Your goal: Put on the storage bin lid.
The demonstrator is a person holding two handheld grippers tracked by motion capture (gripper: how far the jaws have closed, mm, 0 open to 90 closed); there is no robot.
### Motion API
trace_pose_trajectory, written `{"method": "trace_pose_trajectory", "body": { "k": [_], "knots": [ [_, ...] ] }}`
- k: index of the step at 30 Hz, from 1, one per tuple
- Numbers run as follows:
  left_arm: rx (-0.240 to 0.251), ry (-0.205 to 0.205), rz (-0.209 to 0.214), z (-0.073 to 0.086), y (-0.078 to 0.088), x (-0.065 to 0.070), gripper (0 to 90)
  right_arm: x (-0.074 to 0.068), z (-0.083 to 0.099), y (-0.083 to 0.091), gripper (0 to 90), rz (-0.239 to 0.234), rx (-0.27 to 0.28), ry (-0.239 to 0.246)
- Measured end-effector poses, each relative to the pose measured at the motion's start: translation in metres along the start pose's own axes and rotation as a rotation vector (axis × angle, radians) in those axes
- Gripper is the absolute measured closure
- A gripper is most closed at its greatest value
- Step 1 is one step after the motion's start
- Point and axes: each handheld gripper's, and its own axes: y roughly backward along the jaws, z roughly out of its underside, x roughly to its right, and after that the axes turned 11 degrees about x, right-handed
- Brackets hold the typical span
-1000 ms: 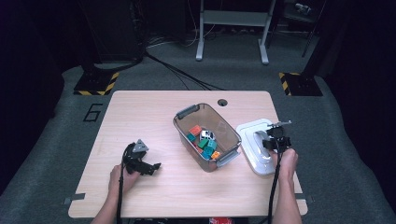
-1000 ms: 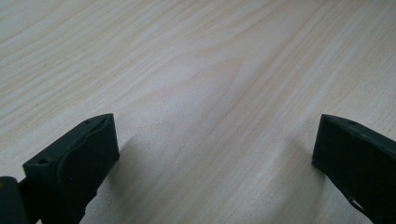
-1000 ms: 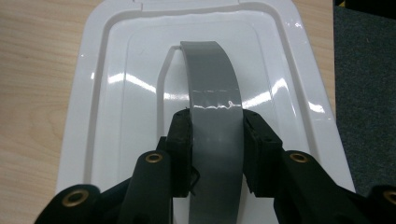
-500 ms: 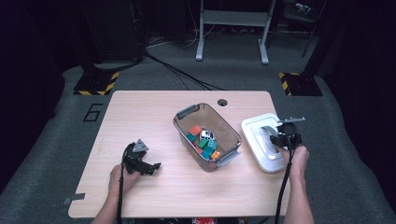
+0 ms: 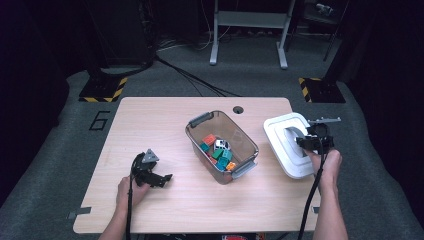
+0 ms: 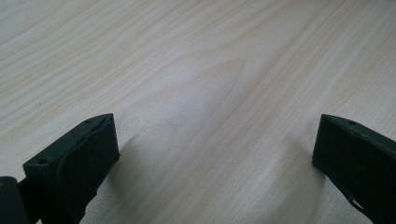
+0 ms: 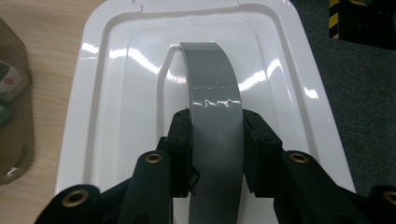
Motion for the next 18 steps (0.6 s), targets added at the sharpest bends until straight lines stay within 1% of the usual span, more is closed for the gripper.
{"method": "trace_pose_trajectory", "body": {
  "k": [4, 8, 10, 11, 13, 14, 15, 16, 18],
  "knots": [
    [-0.004, -0.005, 0.001, 0.0, 0.0, 0.0, 0.2, -0.003, -0.011, 0.006, 67.3, -0.013, -0.001, 0.019],
    [-0.002, -0.002, 0.001, 0.0, 0.0, 0.0, 0.2, -0.007, -0.022, 0.015, 67.3, -0.029, 0.009, 0.015],
    [-0.004, -0.005, 0.001, 0.0, 0.0, 0.0, 0.2, -0.01, -0.027, 0.018, 67.3, -0.036, 0.021, 0.025],
    [-0.005, -0.005, 0.0, 0.0, 0.0, 0.0, 0.2, -0.013, -0.032, 0.022, 67.3, -0.041, 0.026, 0.025],
    [-0.005, -0.005, 0.0, 0.0, 0.0, 0.0, 0.2, -0.015, -0.034, 0.023, 67.3, -0.046, 0.029, 0.021],
    [-0.004, -0.003, -0.001, 0.0, 0.0, 0.0, 0.2, -0.017, -0.036, 0.024, 67.3, -0.051, 0.035, 0.028],
    [-0.007, -0.006, 0.0, 0.0, 0.0, -0.001, 0.2, -0.02, -0.039, 0.026, 67.3, -0.054, 0.036, 0.025],
    [0.0, 0.0, 0.001, 0.0, 0.0, 0.0, 0.2, -0.023, -0.042, 0.027, 67.3, -0.054, 0.041, 0.034],
    [-0.007, -0.004, 0.001, 0.0, 0.0, -0.001, 0.1, -0.03, -0.049, 0.03, 67.3, -0.067, 0.044, 0.037]
  ]
}}
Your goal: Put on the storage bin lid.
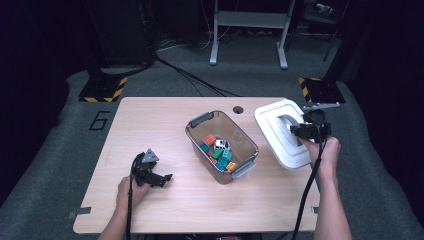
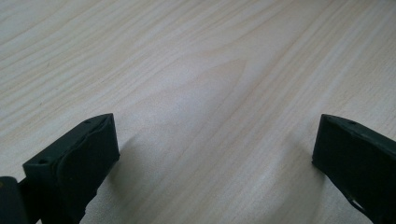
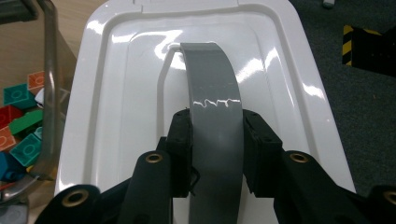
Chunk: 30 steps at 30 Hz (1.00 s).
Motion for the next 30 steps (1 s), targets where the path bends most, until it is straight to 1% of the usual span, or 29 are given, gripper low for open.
{"method": "trace_pose_trajectory", "body": {
  "k": [2, 3, 5, 6, 9, 10, 11, 12, 14, 15, 16, 19, 20, 23, 24, 25, 26, 27, 28, 29, 30],
  "knots": [
    [0.006, 0.006, 0.001, 0.0, 0.0, 0.0, 0.2, -0.003, -0.002, 0.001, 67.3, -0.004, 0.007, 0.006],
    [0.001, -0.003, -0.001, 0.0, 0.0, 0.0, 0.2, -0.009, -0.007, 0.003, 67.3, -0.013, 0.013, 0.006],
    [0.006, 0.005, 0.0, 0.0, 0.0, 0.0, 0.2, -0.014, -0.011, 0.005, 67.2, -0.022, 0.019, 0.004],
    [0.006, 0.005, 0.001, 0.0, 0.0, 0.0, 0.2, -0.016, -0.012, 0.005, 67.2, -0.032, 0.029, 0.011],
    [0.006, 0.005, 0.0, 0.0, 0.0, 0.0, 0.2, -0.026, -0.017, 0.005, 67.3, -0.051, 0.024, -0.001],
    [0.006, 0.005, 0.0, 0.0, 0.0, 0.0, 0.2, -0.026, -0.017, 0.005, 67.3, -0.051, 0.024, -0.001],
    [0.006, 0.001, -0.001, 0.0, 0.0, 0.0, 0.2, -0.033, -0.021, 0.005, 67.2, -0.065, 0.03, 0.005],
    [0.004, 0.002, -0.001, 0.0, 0.0, 0.0, 0.2, -0.033, -0.021, 0.005, 67.2, -0.065, 0.03, 0.005],
    [0.006, 0.001, -0.001, 0.0, 0.0, 0.0, 0.2, -0.042, -0.024, 0.003, 67.2, -0.092, 0.034, 0.01],
    [0.006, 0.001, -0.001, 0.0, 0.0, 0.0, 0.2, -0.042, -0.024, 0.003, 67.2, -0.092, 0.034, 0.01],
    [0.006, 0.001, -0.001, 0.0, 0.0, 0.0, 0.2, -0.051, -0.027, 0.0, 67.2, -0.11, 0.036, 0.023],
    [0.006, 0.003, -0.002, 0.0, 0.0, 0.0, 0.2, -0.061, -0.029, -0.004, 67.2, -0.129, 0.03, 0.032],
    [0.003, 0.0, -0.002, 0.0, 0.0, 0.0, 0.2, -0.066, -0.03, -0.006, 67.2, -0.134, 0.026, 0.026],
    [0.003, 0.0, -0.002, 0.0, 0.0, 0.0, 0.2, -0.076, -0.033, -0.011, 67.2, -0.159, 0.022, 0.037],
    [0.002, -0.001, -0.002, 0.0, 0.0, 0.0, 0.1, -0.079, -0.033, -0.012, 67.2, -0.167, 0.023, 0.048],
    [0.002, -0.001, -0.002, 0.0, 0.0, 0.0, 0.2, -0.079, -0.033, -0.012, 67.2, -0.167, 0.023, 0.048],
    [0.002, -0.001, -0.002, 0.0, 0.0, 0.0, 0.2, -0.082, -0.034, -0.014, 67.2, -0.174, 0.018, 0.046],
    [0.002, -0.001, -0.002, 0.0, 0.0, 0.0, 0.2, -0.089, -0.035, -0.018, 67.1, -0.181, 0.014, 0.057],
    [0.002, -0.001, -0.002, 0.0, 0.0, 0.0, 0.2, -0.089, -0.035, -0.018, 67.1, -0.181, 0.014, 0.057],
    [-0.001, -0.003, 0.0, 0.0, 0.0, 0.0, 0.2, -0.094, -0.035, -0.023, 67.1, -0.195, 0.01, 0.064],
    [-0.001, -0.003, 0.0, 0.0, 0.0, 0.0, 0.2, -0.094, -0.035, -0.023, 67.1, -0.195, 0.01, 0.064]
  ]
}}
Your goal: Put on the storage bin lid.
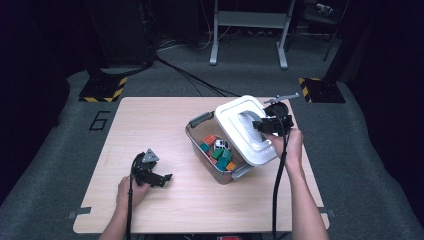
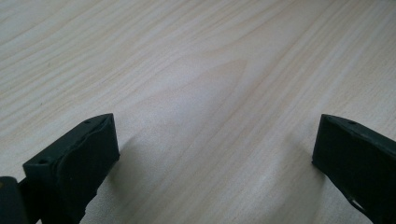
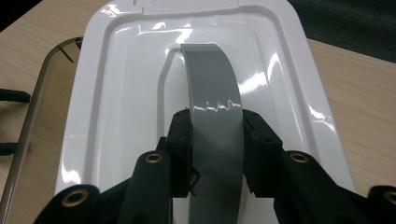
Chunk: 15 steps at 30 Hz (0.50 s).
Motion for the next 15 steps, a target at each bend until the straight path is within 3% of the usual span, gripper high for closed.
{"method": "trace_pose_trajectory", "body": {
  "k": [15],
  "knots": [
    [0.003, 0.003, -0.002, 0.0, 0.0, 0.0, 0.2, -0.041, 0.004, -0.042, 67.0, -0.075, -0.045, 0.001]
  ]
}}
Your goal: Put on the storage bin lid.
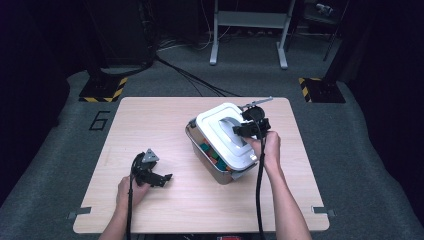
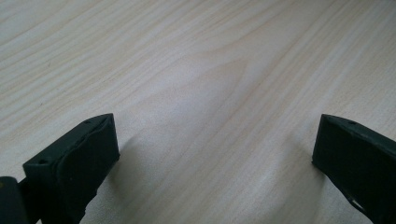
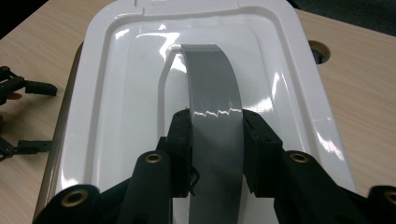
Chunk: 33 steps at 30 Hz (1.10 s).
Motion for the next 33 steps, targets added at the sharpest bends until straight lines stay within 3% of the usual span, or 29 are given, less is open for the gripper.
{"method": "trace_pose_trajectory", "body": {
  "k": [4, 11, 14, 16, 25, 29, 33],
  "knots": [
    [-0.001, -0.002, 0.0, 0.0, 0.0, 0.0, 0.2, -0.011, 0.002, -0.012, 67.0, -0.017, -0.028, -0.007],
    [0.0, 0.001, 0.0, 0.0, 0.0, 0.0, 0.2, -0.029, 0.001, -0.018, 66.9, -0.004, -0.044, -0.018],
    [-0.001, -0.001, 0.001, 0.0, 0.0, 0.0, 0.2, -0.038, 0.001, -0.022, 66.9, 0.007, -0.06, -0.003],
    [0.003, 0.006, 0.0, 0.0, 0.0, 0.0, 0.2, -0.044, 0.003, -0.027, 66.9, 0.039, -0.061, 0.021],
    [0.003, 0.006, 0.0, 0.0, 0.0, 0.0, 0.2, -0.045, 0.006, -0.026, 66.2, 0.042, -0.041, 0.039],
    [0.003, 0.007, -0.001, 0.0, 0.0, 0.0, 0.2, -0.042, 0.004, -0.022, 57.8, 0.024, -0.036, 0.037],
    [0.007, 0.008, -0.003, 0.0, -0.001, 0.0, 0.2, -0.039, 0.003, -0.019, 55.4, 0.018, -0.032, 0.03]
  ]
}}
